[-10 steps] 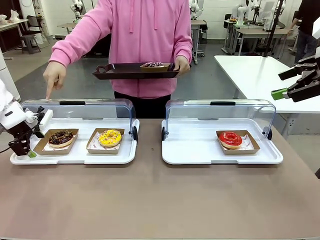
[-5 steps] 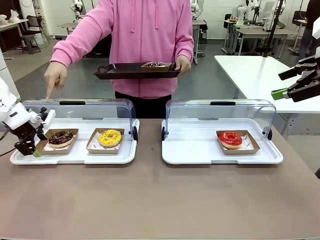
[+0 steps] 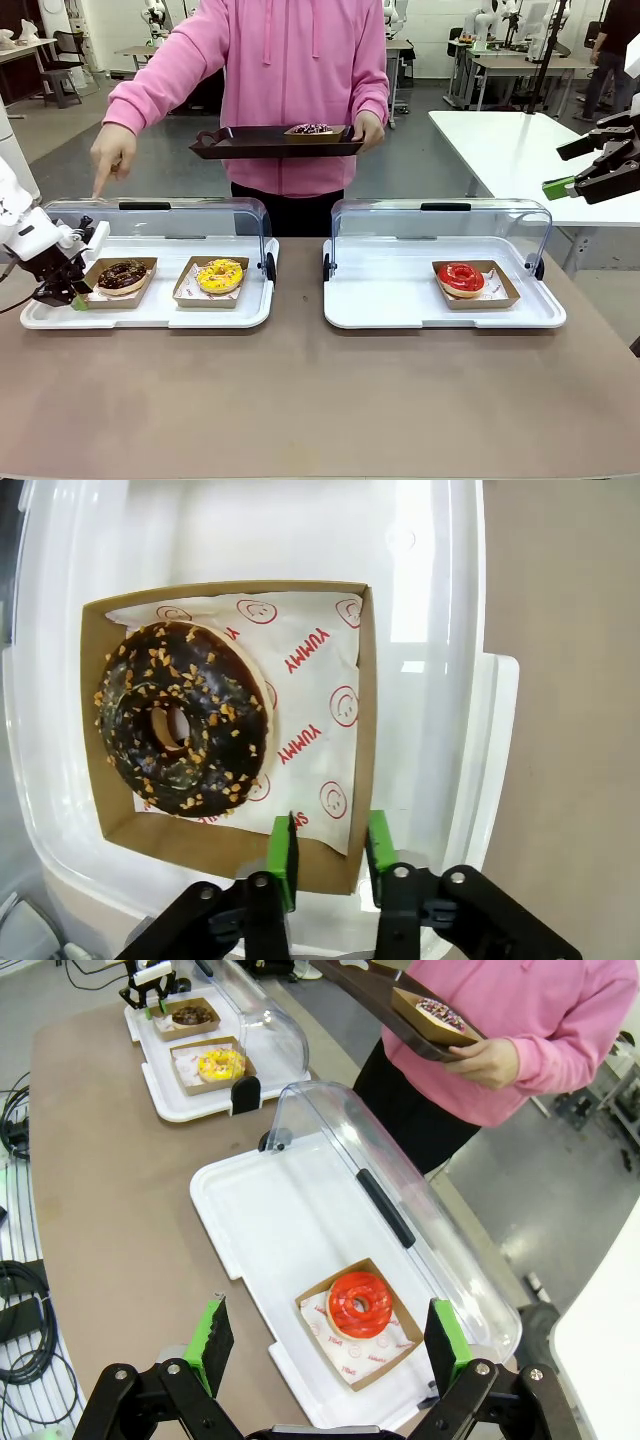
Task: Provide the desired donut to the person.
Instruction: Pick up and lift the Paper togo box containing the Donut pointed at by the person.
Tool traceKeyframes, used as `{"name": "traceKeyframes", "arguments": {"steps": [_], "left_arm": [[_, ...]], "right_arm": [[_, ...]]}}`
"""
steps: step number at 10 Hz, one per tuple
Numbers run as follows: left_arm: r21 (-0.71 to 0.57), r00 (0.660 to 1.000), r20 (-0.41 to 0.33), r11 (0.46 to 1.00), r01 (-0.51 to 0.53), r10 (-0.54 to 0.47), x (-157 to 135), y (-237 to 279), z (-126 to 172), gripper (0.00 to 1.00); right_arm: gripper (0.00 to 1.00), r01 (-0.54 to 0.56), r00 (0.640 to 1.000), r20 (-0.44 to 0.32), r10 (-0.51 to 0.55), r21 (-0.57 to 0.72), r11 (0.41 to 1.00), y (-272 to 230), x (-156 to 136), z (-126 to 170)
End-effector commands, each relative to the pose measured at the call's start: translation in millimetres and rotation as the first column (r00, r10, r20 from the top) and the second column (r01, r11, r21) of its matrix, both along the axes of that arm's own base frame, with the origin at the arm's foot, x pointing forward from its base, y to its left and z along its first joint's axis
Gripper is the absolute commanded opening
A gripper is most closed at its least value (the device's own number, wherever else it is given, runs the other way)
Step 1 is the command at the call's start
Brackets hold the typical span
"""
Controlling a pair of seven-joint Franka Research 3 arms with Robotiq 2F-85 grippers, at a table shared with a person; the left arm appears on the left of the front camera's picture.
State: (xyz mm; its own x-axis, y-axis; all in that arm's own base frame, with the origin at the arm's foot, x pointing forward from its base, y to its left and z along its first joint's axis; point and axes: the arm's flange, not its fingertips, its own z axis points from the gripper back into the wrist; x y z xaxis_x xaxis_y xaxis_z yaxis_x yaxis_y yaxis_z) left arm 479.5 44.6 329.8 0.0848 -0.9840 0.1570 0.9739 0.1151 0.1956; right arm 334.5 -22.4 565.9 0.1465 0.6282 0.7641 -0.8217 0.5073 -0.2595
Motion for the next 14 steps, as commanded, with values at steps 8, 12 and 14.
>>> {"name": "traceKeyframes", "arguments": {"steps": [8,12,14], "left_arm": [[-0.027,0.999,0.018,0.999,0.045,-0.044,-25,4,28,0.00],[-0.023,0.989,0.083,0.991,0.129,-0.127,-96,13,86,0.00],[-0.044,0.985,0.063,0.985,0.166,-0.163,-133,22,129,0.00]], "right_arm": [[1.00,-0.003,1.000,-0.009,0.003,-0.001,1.000,0,0,-2],[1.00,-0.003,1.000,-0.009,0.003,-0.001,1.000,0,0,-2],[1.00,-0.003,1.000,-0.009,0.003,-0.001,1.000,0,0,-2]]}}
